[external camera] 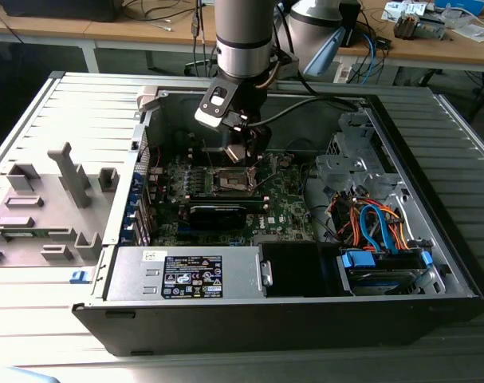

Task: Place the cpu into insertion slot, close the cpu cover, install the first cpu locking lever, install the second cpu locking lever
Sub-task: 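Place the cpu into insertion slot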

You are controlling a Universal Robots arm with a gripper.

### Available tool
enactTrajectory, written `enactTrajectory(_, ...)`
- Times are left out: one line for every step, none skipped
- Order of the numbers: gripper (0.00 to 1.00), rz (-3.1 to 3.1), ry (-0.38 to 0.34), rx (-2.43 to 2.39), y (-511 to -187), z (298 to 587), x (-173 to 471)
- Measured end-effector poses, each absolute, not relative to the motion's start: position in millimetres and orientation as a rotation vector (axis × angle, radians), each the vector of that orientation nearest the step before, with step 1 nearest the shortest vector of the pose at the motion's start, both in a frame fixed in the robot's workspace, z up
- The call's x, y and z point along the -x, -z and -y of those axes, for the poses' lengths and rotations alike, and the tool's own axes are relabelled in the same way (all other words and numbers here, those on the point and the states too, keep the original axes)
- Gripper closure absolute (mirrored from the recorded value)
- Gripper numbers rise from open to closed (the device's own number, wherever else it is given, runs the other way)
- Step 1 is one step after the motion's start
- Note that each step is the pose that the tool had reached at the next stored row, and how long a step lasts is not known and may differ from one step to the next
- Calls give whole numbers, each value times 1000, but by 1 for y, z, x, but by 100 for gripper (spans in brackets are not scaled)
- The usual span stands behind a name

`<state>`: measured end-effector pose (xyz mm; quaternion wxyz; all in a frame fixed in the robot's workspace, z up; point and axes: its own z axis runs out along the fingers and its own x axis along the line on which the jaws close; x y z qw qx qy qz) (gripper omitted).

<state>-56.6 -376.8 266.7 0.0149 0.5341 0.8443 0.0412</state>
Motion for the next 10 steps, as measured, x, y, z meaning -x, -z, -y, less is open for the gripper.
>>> enactTrajectory(45, -2625, -128, -1667, -267, 377, 57)
enactTrajectory(45, -2623, -128, -1669, -267, 377, 57)
enactTrajectory(45, -2617, -128, -1678, -267, 377, 57)
enactTrajectory(45, -2613, -128, -1683, -267, 377, 57)
enactTrajectory(45, -2611, -128, -1686, -267, 377, 57)
enactTrajectory(45, -2609, -128, -1689, -267, 377, 57)
enactTrajectory(45, -2607, -128, -1692, -267, 377, 57)
enactTrajectory(45, -2605, -128, -1695, -267, 377, 57)
enactTrajectory(45, -2602, -128, -1700, -267, 377, 57)
enactTrajectory(45, -2599, -128, -1704, -267, 377, 57)
